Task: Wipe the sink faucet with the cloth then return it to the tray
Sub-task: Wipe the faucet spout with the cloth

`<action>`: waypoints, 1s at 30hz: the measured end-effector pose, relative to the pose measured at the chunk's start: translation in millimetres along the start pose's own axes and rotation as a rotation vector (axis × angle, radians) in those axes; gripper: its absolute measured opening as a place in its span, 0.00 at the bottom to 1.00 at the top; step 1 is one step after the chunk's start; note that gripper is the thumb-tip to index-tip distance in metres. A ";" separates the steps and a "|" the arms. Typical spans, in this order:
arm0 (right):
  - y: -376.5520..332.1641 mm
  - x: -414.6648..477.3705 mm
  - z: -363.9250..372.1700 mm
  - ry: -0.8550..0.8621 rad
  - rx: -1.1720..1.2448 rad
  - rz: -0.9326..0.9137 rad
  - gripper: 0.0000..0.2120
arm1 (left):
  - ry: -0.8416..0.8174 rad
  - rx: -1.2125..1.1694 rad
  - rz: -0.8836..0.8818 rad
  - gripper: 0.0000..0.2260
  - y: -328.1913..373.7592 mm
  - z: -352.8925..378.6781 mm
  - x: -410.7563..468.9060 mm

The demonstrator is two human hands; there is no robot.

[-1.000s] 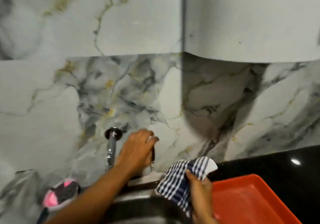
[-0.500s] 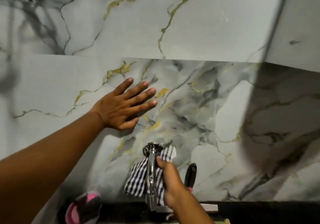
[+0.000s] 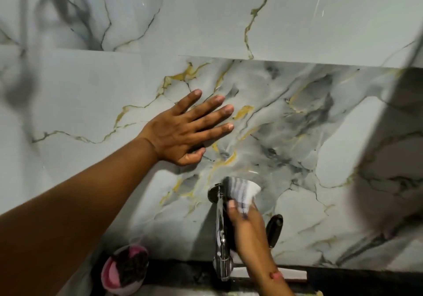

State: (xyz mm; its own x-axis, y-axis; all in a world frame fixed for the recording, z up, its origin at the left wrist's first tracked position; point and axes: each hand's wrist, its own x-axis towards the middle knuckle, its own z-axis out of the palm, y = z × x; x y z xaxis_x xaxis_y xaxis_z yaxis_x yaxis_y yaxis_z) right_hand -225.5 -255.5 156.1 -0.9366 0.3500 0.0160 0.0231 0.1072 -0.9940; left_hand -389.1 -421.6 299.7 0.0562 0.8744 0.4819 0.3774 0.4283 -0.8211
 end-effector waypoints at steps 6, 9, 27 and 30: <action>-46.1 -3.0 41.3 -0.365 -1.566 -0.515 0.26 | 0.003 -0.011 -0.005 0.35 0.9 4.2 -1.8; -39.6 11.7 70.1 -0.530 -2.040 -0.566 0.27 | 0.004 -0.022 -0.003 0.36 1.2 6.5 -2.6; -15.1 -7.6 14.7 -0.052 0.431 0.378 0.22 | 0.019 -0.033 0.001 0.34 0.4 6.3 -3.5; 1.4 9.0 -2.4 -0.221 0.886 0.634 0.21 | 0.025 -0.037 0.003 0.34 0.8 7.2 -3.1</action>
State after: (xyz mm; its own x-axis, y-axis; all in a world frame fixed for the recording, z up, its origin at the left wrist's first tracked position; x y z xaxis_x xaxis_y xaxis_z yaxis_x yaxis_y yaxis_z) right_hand -233.1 -250.0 155.2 -0.8874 -0.0768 -0.4546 0.3444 -0.7660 -0.5428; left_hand -395.6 -422.3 295.4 0.0803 0.8693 0.4877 0.4110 0.4169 -0.8107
